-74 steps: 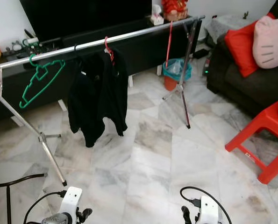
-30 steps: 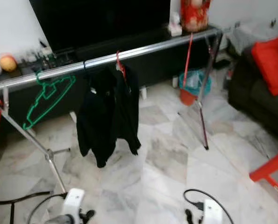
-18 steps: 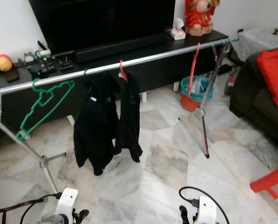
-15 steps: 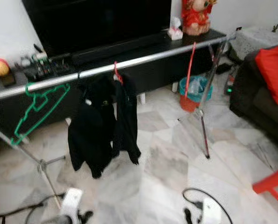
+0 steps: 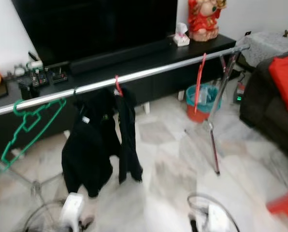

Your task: Hang hanger

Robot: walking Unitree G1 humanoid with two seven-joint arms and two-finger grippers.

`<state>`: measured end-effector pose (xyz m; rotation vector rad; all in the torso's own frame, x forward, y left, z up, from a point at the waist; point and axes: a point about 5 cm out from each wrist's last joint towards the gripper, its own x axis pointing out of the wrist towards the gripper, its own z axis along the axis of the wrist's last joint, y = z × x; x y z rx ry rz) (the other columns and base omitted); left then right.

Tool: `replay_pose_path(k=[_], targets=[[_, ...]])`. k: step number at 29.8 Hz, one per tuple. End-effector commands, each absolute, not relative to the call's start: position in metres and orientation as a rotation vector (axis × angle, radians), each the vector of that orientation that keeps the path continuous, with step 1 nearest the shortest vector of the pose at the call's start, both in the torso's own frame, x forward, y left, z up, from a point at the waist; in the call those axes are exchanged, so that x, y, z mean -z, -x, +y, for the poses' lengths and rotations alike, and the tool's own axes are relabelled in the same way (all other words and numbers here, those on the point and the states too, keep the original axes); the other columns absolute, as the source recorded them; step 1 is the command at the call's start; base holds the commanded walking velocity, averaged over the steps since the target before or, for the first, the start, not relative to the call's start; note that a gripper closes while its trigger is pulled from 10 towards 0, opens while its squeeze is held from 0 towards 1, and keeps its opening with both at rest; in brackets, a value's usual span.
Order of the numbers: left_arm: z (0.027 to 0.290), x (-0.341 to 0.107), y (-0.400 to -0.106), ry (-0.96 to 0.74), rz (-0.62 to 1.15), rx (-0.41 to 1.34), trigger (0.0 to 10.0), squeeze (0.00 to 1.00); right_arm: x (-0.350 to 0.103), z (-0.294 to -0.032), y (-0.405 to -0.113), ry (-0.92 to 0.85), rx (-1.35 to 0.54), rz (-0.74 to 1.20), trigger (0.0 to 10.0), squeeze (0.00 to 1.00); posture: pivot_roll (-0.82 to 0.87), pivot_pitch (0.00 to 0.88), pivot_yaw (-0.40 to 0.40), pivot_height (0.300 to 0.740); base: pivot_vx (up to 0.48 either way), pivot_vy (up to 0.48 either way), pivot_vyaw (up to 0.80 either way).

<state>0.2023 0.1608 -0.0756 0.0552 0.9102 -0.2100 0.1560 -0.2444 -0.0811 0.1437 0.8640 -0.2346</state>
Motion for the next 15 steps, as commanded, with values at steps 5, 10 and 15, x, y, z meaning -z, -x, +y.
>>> replay_pose_path(k=[5,10,15], targets=[[0.1759,0.0768,-0.1984,-0.095,0.932,0.189,10.0,0.00,0.0823,-0.2358,-0.1585,-0.158,0.217,0.861,10.0,0.00,-0.08,0.000,0.048,0.740,0.241,0.000,0.00],[0.1763,0.0772,-0.1975,-0.104,0.937,0.198,10.0,0.00,0.0828,-0.2353,-0.1575,-0.158,0.213,0.864,10.0,0.00,-0.08,0.000,0.049,0.740,0.000,0.000,0.00],[0.1770,0.0775,-0.1968,-0.109,0.938,0.200,10.0,0.00,0.0833,-0.2346,-0.1567,-0.157,0.210,0.867,10.0,0.00,-0.08,0.000,0.050,0.740,0.000,0.000,0.00]])
